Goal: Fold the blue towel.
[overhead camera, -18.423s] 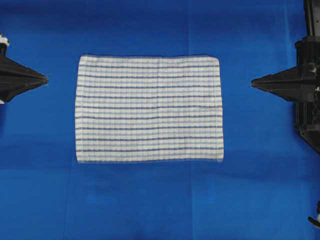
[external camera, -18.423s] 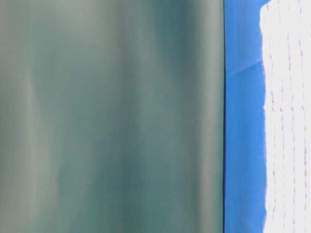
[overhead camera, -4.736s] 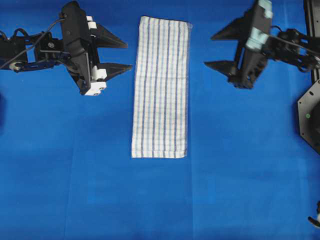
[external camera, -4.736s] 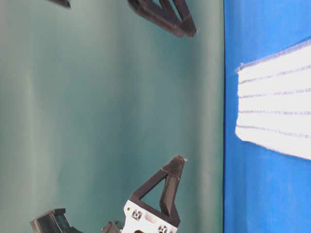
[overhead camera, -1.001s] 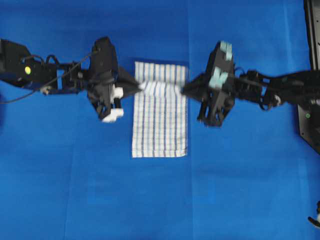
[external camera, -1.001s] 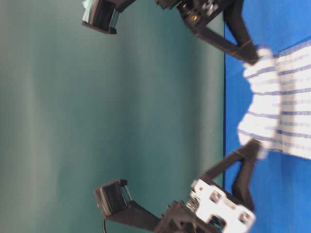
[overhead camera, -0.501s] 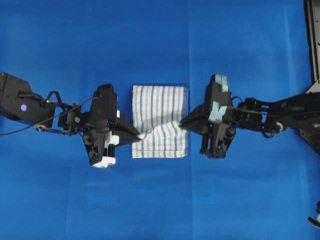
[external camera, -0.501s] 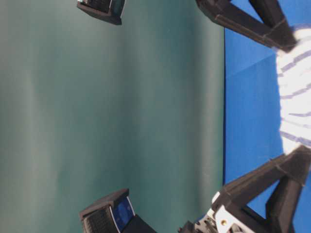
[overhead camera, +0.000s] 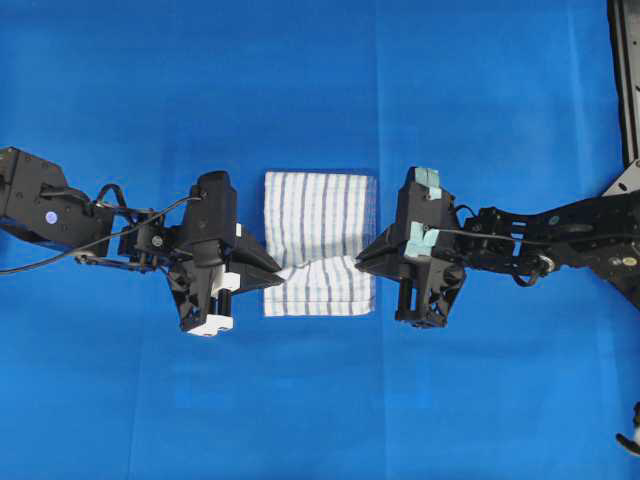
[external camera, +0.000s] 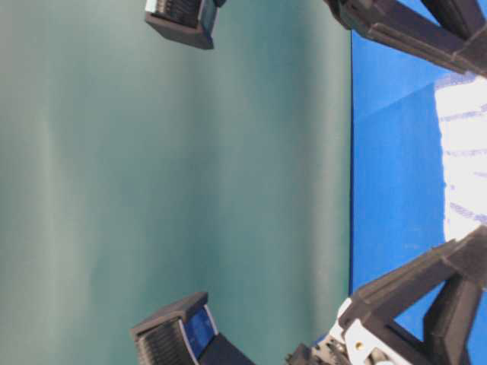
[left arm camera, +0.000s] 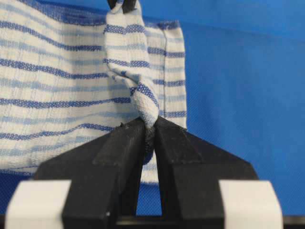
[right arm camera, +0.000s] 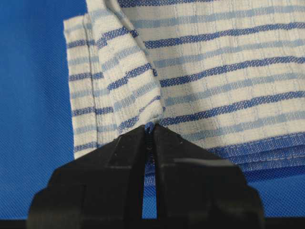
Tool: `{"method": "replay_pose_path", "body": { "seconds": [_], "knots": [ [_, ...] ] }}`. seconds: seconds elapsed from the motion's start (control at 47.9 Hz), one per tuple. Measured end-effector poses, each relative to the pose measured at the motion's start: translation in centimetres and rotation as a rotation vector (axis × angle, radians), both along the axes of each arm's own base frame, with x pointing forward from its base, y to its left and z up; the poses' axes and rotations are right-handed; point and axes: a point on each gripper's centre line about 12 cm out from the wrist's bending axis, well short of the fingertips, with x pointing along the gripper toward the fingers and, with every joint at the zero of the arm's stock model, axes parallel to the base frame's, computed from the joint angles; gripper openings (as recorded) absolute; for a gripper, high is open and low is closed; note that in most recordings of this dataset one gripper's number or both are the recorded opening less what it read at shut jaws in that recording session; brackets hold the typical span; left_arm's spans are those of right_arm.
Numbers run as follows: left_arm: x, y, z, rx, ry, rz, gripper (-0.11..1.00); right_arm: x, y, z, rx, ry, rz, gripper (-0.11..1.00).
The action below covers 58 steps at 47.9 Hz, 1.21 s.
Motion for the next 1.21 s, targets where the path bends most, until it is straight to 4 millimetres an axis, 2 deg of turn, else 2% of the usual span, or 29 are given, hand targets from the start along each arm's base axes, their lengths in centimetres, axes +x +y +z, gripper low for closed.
{"method": "replay_pose_path", "body": {
  "seconds": [0.042, 0.104, 0.23, 0.271, 0.355, 0.459, 0.689, 0.814, 0.96, 1.21],
  "knots": [
    [0.0, 0.0, -0.2, 0.001, 0.006, 0.0, 0.17, 0.0, 0.1, -0.2, -0.002, 0.005, 0.002, 0.12],
    [0.0, 0.0, -0.5, 0.002, 0.014, 0.0, 0.33, 0.0, 0.1, -0.3, 0.0, 0.013, 0.005, 0.25],
    [0.0, -0.1, -0.6, 0.002, 0.017, -0.002, 0.66, 0.0, 0.4, -0.2, -0.001, 0.012, 0.016, 0.64],
    [0.0, -0.1, -0.6, 0.005, 0.016, -0.003, 0.71, 0.0, 0.6, -0.2, -0.003, 0.012, 0.023, 0.77],
    [-0.3, 0.0, -0.7, 0.01, 0.022, -0.006, 0.68, 0.0, 0.7, -0.2, -0.008, 0.011, 0.031, 0.93],
    [-0.6, 0.2, 0.1, 0.014, 0.005, -0.005, 0.64, 0.0, 0.7, 0.2, -0.021, -0.002, 0.045, 0.9],
    [-1.7, 0.9, 4.1, 0.04, -0.079, -0.014, 0.63, -1.2, 0.5, 4.5, -0.076, -0.121, 0.098, 0.9],
    [-2.7, 1.0, 6.4, 0.077, -0.116, -0.038, 0.63, -2.8, -0.4, 7.1, -0.117, -0.198, 0.111, 0.9],
    [-4.8, 1.7, 8.6, 0.122, -0.166, -0.05, 0.63, -5.0, -1.4, 8.8, -0.149, -0.256, 0.111, 0.9],
    [-9.4, 3.5, 9.7, 0.145, -0.231, -0.013, 0.63, -9.4, -2.6, 10.3, -0.178, -0.336, 0.115, 0.89]
  ]
}}
